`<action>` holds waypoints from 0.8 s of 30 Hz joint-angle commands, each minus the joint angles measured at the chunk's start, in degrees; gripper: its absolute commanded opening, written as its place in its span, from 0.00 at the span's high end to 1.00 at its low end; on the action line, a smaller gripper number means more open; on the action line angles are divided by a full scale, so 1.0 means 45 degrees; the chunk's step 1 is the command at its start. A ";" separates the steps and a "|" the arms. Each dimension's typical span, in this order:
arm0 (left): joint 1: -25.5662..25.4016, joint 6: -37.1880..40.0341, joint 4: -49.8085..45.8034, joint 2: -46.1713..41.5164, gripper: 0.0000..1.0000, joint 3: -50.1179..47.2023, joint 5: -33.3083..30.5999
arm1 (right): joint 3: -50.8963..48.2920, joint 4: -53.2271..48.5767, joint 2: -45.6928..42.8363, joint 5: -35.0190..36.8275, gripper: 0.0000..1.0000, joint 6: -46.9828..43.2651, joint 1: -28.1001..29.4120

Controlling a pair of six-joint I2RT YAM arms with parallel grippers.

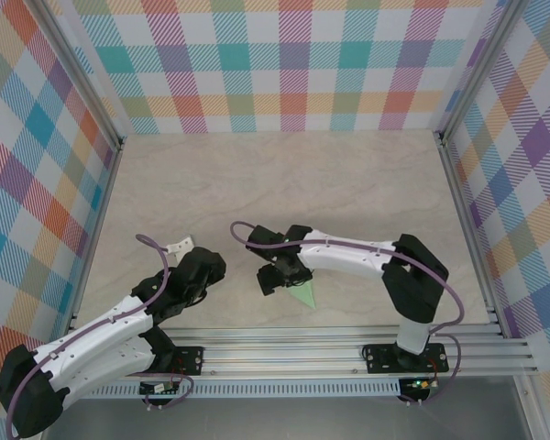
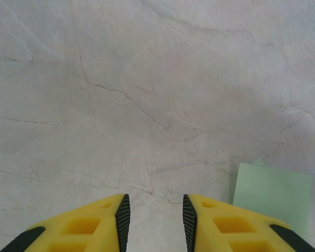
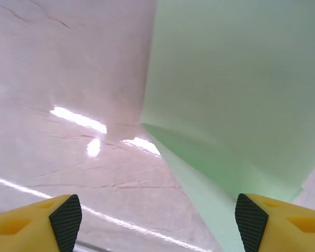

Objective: Fold a paper plane with a square sheet of paper (pick it up from the middle)
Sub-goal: Turn over the paper at the center of the table, then fold the wing for the fifth time at the center of the table.

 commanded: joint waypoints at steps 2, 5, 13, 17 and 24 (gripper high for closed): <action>0.0216 0.0373 0.0397 0.0121 0.64 0.0063 0.0477 | -0.1210 0.0772 -0.1985 0.0063 0.20 0.0044 -0.0276; 0.0223 0.0668 0.0511 0.0482 0.63 0.0312 0.0859 | -0.2654 0.1711 -0.3664 -0.0181 0.28 0.0175 -0.0779; 0.0226 0.1035 0.1837 0.1512 0.63 0.0457 0.1460 | -0.5616 0.4020 -0.6313 -0.3384 0.62 0.0194 -0.2756; 0.0216 0.1342 0.2418 0.2218 0.63 0.0766 0.2113 | -0.7115 0.5642 -0.7224 -0.5358 0.71 0.0498 -0.3935; 0.0216 0.1470 0.3227 0.3345 0.63 0.1072 0.3160 | -0.8352 0.7400 -0.7213 -0.7770 0.82 0.0703 -0.5265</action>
